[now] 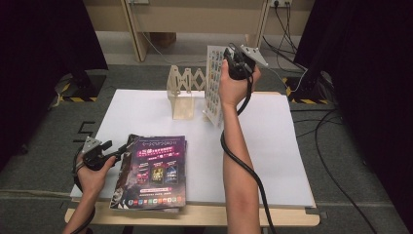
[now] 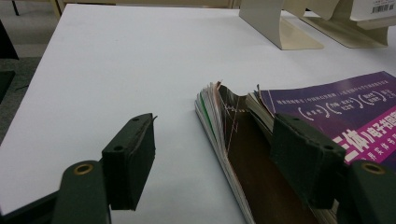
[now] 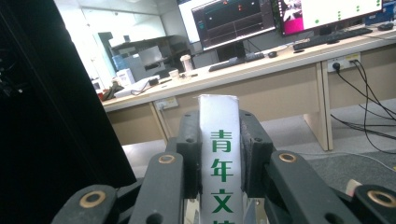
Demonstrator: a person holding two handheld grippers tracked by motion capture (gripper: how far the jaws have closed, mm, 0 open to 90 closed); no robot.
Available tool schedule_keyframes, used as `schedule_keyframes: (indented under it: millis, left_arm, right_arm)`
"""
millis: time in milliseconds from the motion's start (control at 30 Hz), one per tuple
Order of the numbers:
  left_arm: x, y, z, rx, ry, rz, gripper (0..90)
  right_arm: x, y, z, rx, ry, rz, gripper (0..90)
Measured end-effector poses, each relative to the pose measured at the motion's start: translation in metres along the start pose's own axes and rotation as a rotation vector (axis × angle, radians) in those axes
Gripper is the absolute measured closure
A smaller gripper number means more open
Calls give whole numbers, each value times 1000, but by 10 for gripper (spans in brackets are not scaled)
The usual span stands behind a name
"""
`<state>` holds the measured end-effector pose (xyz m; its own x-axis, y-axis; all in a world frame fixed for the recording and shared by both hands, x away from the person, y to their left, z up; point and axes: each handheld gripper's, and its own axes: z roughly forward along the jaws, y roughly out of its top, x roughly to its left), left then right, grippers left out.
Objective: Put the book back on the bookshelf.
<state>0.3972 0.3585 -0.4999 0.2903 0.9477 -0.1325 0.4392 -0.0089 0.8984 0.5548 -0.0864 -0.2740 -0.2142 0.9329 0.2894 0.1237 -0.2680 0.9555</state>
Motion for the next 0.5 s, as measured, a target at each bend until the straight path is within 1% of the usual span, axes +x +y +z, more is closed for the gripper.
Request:
schedule_keyframes:
  millis: [100, 167, 233, 267, 400, 500]
  left_arm:
    - [0, 0, 0, -1, -1, -2, 300]
    - [0, 0, 0, 1, 0, -2, 301]
    - [0, 0, 1, 1, -1, 2, 301]
    - [-1, 0, 1, 3, 1, 7, 301]
    - [0, 0, 1, -1, -1, 0, 300]
    - [-1, 0, 0, 0, 0, 7, 300]
  right_arm:
    - [-4, -2, 5, -7, -12, 3, 743]
    - [-4, -5, 8, -16, -17, -17, 743]
    - [-4, -6, 8, -18, -19, -23, 743]
    - [-2, -8, 9, -20, -24, -48, 743]
    - [5, -15, 3, -33, -22, -88, 742]
    - [9, -21, 1, -28, -21, -118, 742]
